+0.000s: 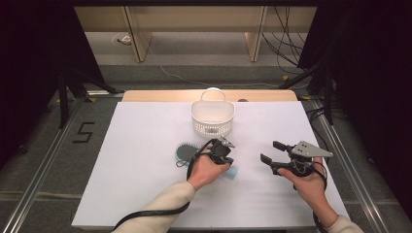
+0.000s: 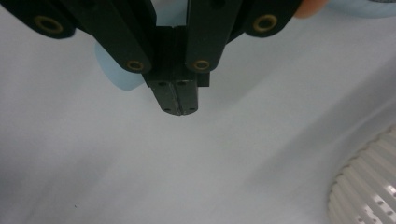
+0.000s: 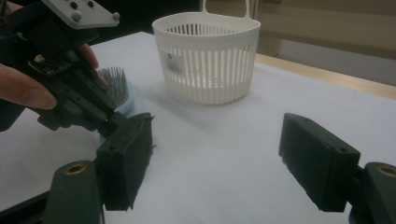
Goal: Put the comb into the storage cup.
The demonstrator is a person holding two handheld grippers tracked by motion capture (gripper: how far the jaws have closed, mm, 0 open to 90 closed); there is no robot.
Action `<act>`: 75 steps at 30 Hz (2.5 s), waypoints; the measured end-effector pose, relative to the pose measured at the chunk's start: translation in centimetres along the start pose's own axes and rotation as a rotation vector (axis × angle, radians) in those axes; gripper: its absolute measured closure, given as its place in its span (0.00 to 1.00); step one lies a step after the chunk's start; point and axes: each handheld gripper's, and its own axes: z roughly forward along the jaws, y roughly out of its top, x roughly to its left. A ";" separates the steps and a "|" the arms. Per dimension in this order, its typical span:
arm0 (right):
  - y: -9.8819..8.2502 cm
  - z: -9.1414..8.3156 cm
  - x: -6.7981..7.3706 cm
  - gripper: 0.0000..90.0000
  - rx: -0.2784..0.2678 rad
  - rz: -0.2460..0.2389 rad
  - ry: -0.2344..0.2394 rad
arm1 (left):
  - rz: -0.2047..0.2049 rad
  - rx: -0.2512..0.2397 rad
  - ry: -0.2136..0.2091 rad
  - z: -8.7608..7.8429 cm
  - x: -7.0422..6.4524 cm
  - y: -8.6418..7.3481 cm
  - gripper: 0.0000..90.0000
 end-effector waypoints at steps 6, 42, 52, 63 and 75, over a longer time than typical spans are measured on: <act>0.0 0.0 0.0 0.30 0.000 0.000 -0.001 | 0.005 0.054 -0.021 -0.4 -0.2 -0.1 1.00; 0.0 -0.2 0.0 0.30 0.001 0.004 -0.008 | 0.051 0.254 -0.016 -7.7 0.2 -8.2 1.00; 0.0 -0.2 0.0 0.30 0.002 0.000 -0.007 | 0.015 0.307 0.054 -9.2 2.3 -10.3 1.00; 0.0 -0.1 0.0 0.30 0.009 -0.001 -0.004 | -0.019 0.328 0.148 -11.0 4.7 -11.8 1.00; 0.0 -0.1 -0.1 0.29 0.008 0.001 -0.003 | -0.026 0.335 0.190 -11.4 5.8 -12.1 1.00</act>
